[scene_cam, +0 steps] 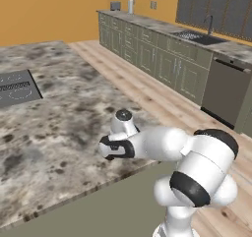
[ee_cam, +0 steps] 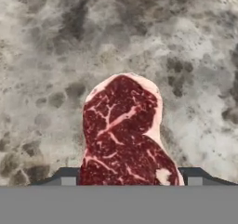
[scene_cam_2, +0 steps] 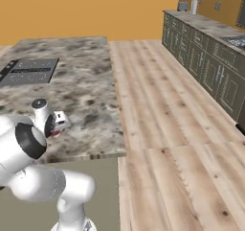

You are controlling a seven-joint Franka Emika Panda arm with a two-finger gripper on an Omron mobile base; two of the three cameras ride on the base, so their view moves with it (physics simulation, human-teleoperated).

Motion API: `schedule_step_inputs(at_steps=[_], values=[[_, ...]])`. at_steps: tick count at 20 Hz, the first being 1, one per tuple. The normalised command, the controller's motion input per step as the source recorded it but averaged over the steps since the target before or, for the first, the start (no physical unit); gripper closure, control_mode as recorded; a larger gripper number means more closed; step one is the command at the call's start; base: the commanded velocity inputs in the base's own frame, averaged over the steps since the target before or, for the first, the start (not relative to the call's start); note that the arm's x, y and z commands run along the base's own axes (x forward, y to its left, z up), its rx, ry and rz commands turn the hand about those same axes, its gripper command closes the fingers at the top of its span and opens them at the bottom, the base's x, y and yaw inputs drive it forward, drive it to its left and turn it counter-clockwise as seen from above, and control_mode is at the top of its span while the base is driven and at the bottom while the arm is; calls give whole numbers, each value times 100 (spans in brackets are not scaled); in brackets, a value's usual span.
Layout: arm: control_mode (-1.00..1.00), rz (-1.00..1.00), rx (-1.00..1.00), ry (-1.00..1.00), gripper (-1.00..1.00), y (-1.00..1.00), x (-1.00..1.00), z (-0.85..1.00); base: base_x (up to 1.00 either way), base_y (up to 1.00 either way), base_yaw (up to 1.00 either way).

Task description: Open the fridge, remove the pear, lime, and steak, and place them on any counter.

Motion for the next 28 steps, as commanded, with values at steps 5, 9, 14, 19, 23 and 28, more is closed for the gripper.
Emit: schedule_step_inputs(at_steps=[5,9,14,19,23,28], values=[[-100,0,-3,17,-100,31,97,-28,0,0,0],[-100,0,-5,9,-100,24,72,-28,0,0,0],[-100,-1,-11,-4,-100,5,6,-8,0,0,0],[-100,-2,-1,-8,-100,-55,-75,54,0,0,0],[-100,0,12,-13,-100,-40,-65,100,0,0,0],[-100,0,17,-8,-100,-30,-64,100,0,0,0]])
